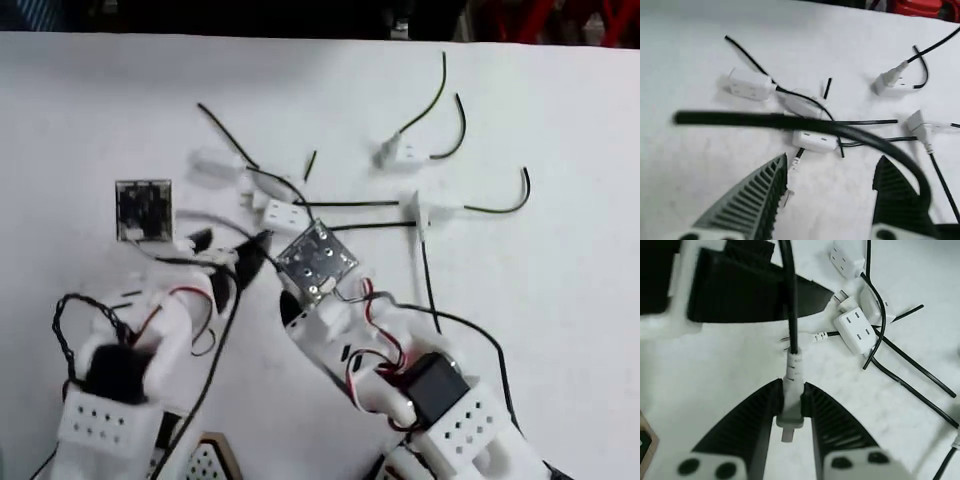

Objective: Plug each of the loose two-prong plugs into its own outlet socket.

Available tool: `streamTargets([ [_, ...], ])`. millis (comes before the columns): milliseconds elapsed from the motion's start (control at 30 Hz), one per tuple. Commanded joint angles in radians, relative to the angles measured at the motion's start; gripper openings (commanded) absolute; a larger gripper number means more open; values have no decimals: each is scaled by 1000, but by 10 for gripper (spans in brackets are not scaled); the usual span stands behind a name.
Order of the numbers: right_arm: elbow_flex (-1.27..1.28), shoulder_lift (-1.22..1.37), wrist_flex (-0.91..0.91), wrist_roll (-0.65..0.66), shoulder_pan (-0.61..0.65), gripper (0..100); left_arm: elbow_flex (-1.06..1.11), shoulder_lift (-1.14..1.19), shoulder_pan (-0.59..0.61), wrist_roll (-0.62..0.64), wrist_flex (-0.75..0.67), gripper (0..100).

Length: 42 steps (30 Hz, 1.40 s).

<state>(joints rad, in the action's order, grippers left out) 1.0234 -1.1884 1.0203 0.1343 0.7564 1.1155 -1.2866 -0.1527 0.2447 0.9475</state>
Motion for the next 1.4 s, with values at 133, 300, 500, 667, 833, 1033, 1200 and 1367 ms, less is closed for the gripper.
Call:
streamTargets([
  [133,-3,-15,-19,0,8,17,44,-302,-214,-129,46,275],
  [300,-3,-15,-18,0,8,17,127,-351,-228,-230,51,275],
  [500,-2,-18,-15,-3,-51,17,135,-354,-150,-253,35,275],
  [667,-5,-15,-38,-9,-222,17,121,-348,13,-261,23,277],
  [833,-3,-15,-84,-61,-384,17,117,-266,59,-399,21,278],
  [1033,-3,-13,-130,-103,-544,17,-35,24,68,-594,21,290],
  [1200,-3,-13,-150,-150,-641,17,-236,323,64,-767,23,347],
  [1367,-3,-15,-162,-157,-691,17,-405,616,48,-977,-37,351],
])
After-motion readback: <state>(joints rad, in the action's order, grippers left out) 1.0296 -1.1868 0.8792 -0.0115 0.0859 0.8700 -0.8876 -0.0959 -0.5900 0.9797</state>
